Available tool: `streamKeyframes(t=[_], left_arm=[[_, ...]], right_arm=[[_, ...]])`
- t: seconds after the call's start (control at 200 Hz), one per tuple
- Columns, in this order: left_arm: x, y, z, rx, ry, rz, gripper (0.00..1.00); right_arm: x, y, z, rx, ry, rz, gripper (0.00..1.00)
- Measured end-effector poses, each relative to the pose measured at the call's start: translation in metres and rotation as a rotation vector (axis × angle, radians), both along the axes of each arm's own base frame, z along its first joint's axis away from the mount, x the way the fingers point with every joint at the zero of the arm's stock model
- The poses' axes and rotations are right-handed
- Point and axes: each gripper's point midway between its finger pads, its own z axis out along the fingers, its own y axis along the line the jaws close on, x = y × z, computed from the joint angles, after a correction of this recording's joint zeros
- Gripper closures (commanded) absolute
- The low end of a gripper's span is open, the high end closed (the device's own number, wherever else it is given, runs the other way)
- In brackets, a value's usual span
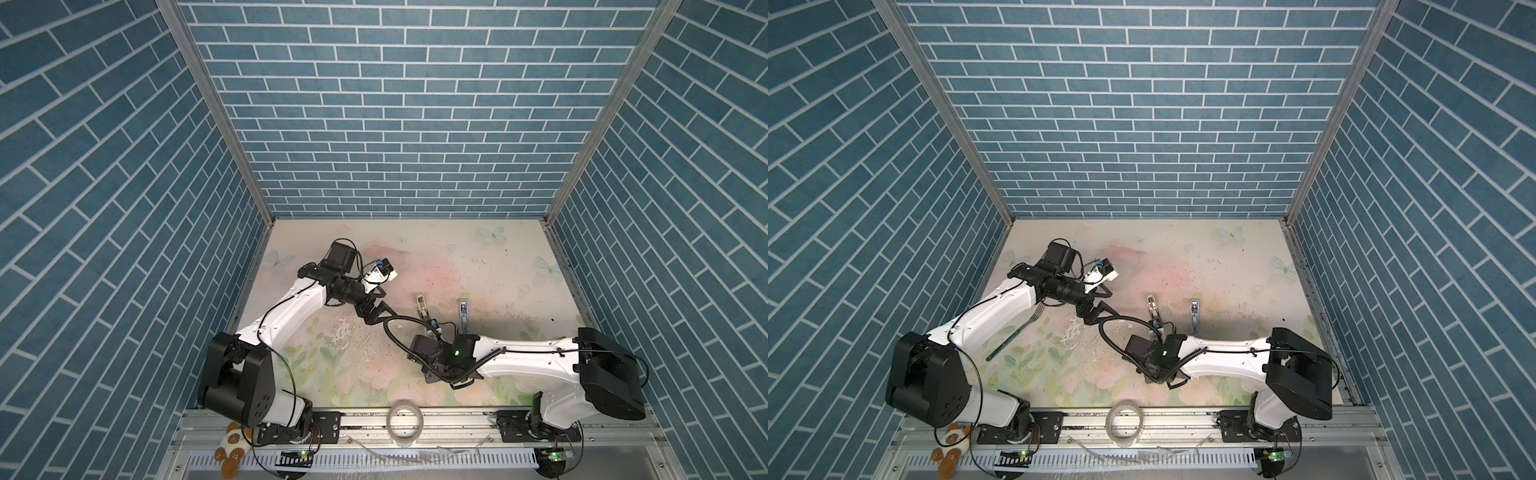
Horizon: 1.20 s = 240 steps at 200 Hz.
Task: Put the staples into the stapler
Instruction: 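Close the right gripper on the grey staple strip in the box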
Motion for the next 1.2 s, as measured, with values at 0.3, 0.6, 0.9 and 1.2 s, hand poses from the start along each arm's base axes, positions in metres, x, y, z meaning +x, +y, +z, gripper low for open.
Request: streamKeyframes(t=[0.3,0.6,0.9,1.2], left_arm=[[0.009,-0.001,0.032,0.005,-0.063,-0.007,0.02],[0.009,0.0,0.034,0.008,-0.047,0.009,0.02],[0.009,0.001,0.034,0.012,-0.037,0.022,0.02],[0.009,0.0,0.034,0.009,-0.032,0.025,0.02]], right_arm=[[-0.004,-0.01,0.009,0.04,-0.021,0.025,0.73],[-0.009,-0.031,-0.004,-0.001,-0.012,0.046,0.73],[-0.01,-0.029,-0.015,-0.04,0.003,0.089,0.73],[-0.006,-0.028,-0.017,-0.046,0.006,0.085,0.73]])
